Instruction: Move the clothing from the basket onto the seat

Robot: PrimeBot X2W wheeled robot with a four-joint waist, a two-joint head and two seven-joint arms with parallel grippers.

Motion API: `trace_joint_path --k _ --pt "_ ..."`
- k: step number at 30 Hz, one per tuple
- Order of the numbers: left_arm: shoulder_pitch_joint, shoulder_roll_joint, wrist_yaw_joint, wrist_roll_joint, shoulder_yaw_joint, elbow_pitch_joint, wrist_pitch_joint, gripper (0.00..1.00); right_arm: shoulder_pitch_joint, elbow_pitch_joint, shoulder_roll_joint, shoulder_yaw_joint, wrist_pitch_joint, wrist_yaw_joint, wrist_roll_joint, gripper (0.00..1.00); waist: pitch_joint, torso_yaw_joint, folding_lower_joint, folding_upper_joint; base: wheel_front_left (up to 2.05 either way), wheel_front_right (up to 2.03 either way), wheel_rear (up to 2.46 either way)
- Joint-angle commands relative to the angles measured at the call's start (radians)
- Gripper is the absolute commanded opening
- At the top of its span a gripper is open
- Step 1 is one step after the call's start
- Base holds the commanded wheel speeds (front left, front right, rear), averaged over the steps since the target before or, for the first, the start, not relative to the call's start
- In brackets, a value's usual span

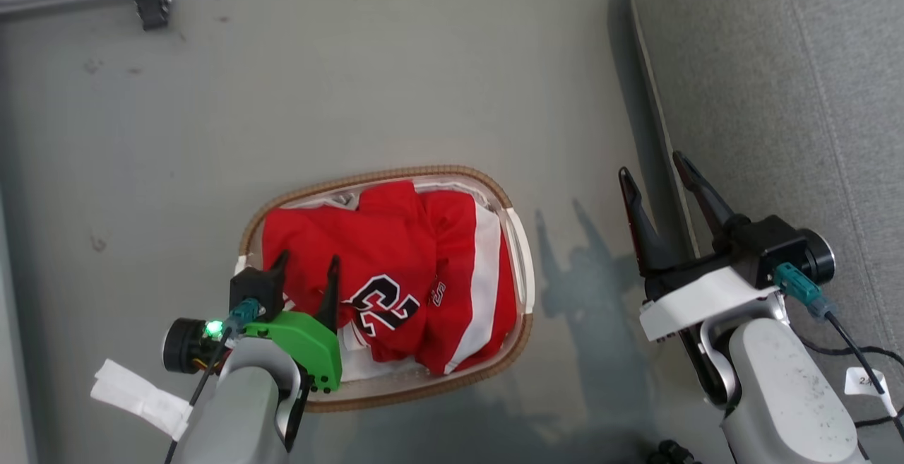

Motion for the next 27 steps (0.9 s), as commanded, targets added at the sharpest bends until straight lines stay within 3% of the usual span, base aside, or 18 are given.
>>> trace_joint_path --k 1,13,27 --pt "-0.037 0.005 -0.002 0.001 -0.004 0.023 -0.001 1.0 -0.024 -0.009 -0.001 0.004 -0.005 0.0 0.006 1.0 0.105 -0.039 -0.0002 0.0 0.0 0.0 0.0" --pt "-0.191 0.015 -0.007 0.009 -0.007 0.195 -0.001 1.0 -0.068 -0.03 0.005 0.04 -0.005 0.0 0.017 1.0 0.233 -0.069 -0.0002 0.0 0.0 0.0 0.0" --pt "-0.339 0.02 -0.009 -0.081 -0.189 0.361 0.007 1.0 -0.089 -0.047 0.01 0.077 -0.005 0.0 0.021 1.0 0.323 -0.123 -0.0002 0.0 0.0 0.0 0.0"
